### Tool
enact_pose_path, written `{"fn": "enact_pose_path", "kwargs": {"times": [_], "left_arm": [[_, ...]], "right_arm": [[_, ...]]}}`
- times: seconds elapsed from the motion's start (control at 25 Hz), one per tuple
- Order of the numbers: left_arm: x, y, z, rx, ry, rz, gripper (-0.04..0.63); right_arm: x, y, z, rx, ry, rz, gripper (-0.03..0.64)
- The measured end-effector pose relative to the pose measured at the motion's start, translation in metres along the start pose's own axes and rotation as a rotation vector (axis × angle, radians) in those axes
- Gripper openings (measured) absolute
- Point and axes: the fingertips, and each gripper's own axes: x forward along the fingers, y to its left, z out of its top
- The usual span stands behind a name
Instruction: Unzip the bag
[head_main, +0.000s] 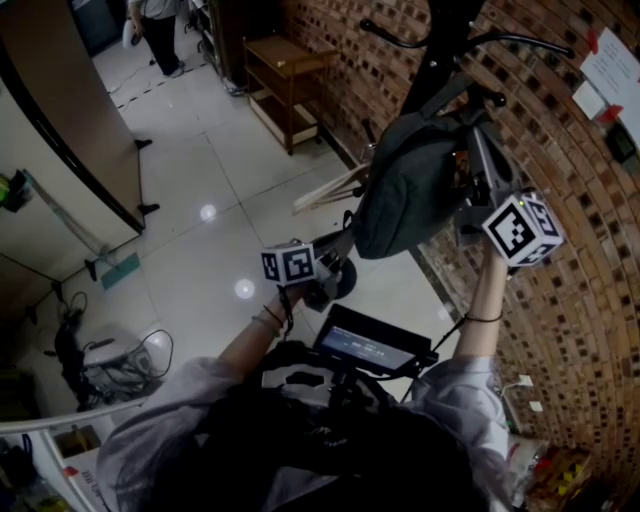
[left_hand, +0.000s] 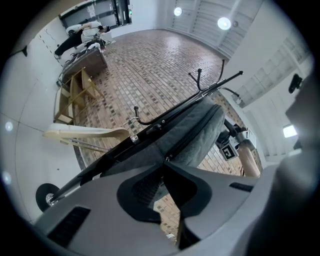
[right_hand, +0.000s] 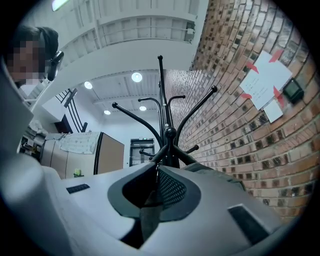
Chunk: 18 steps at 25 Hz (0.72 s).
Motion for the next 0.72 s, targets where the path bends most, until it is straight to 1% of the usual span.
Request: {"fn": "enact_pose_path", "kwargs": {"times": [0.08,0.2,0.28,0.36,0.44,0.48,0.64,0.72], "left_arm": [[-0.002,0.001,0.002,0.017,-0.006,0.012,0.023],[-0.007,0.001,0.010,0.078,-0.017,0.040,0.025],[-0.009,-0.001,0.015,0.104,-0.013,0.052,0.025],[-0.011,-0.004,0.019,0.113,-0.010,0.062,0.025],[-0.014,-0.006,0.022,0.131,-0.011,0.076,0.025],[-0.016,-0.006,0.024,0.141,-0.015,0.085,0.025],[-0.025,-0.008,0.037,0.148,-0.055,0.101,0.025],[-0.029,-0.008,0.044,0.152,-0.071,0.108,0.025]], "right_arm": [[0.000,0.002,-0.001,-0.005,-0.003,0.006,0.021],[-0.001,0.004,-0.004,-0.021,0.004,0.008,0.023],[-0.002,0.005,-0.007,-0.030,0.000,0.017,0.023],[-0.003,0.003,-0.012,-0.038,0.001,0.018,0.029],[-0.006,0.003,-0.017,-0.059,0.020,-0.005,0.052],[-0.007,0.003,-0.020,-0.058,0.022,-0.008,0.054],[-0.018,0.006,-0.033,-0.017,0.005,0.000,0.054],[-0.025,0.006,-0.043,-0.003,0.013,-0.011,0.054]]}}
